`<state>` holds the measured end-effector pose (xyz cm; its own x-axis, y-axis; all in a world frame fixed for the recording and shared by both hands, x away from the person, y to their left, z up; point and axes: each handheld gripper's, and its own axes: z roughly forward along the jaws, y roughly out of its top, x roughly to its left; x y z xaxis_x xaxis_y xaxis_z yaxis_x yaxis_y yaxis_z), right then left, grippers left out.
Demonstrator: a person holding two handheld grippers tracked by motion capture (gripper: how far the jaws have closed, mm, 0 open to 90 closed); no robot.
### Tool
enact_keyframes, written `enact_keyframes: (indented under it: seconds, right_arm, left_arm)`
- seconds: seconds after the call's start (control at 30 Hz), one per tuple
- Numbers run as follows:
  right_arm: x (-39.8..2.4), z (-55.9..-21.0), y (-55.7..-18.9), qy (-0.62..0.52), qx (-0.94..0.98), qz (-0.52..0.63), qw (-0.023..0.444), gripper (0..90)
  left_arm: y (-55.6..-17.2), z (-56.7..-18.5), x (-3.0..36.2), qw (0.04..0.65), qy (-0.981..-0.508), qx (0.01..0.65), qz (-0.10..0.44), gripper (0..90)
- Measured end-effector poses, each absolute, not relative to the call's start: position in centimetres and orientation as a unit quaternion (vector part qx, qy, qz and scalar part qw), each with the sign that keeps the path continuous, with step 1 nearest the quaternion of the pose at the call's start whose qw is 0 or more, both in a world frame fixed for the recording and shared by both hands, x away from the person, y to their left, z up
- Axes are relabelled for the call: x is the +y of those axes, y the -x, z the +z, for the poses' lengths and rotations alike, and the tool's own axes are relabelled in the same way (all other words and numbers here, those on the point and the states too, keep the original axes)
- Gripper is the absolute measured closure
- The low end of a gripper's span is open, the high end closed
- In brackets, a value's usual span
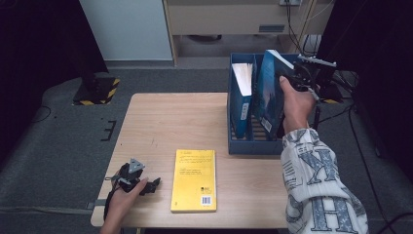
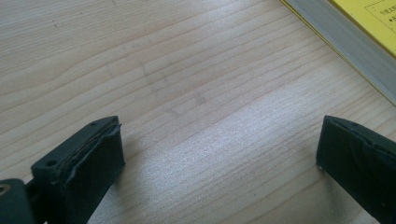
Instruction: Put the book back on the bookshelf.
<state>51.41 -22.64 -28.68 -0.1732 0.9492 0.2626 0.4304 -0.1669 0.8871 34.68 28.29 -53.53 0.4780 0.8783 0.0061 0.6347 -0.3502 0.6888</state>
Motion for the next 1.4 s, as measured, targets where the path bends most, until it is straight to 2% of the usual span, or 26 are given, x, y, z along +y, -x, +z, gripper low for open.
enact_keyframes:
  seconds: [0.8, 1.4]
  right_arm:
    - [-20.8, -30.7, -54.2, -0.595, 0.588, 0.474, 0.276, 73.4]
    - [-20.0, -33.0, -54.3, -0.595, 0.591, 0.469, 0.278, 73.4]
  left_arm:
    - [-34.7, -53.5, 28.3, 0.317, -0.8, 0.472, 0.19, 0.0]
    - [-34.7, -53.5, 28.2, 0.318, -0.799, 0.474, 0.189, 0.0]
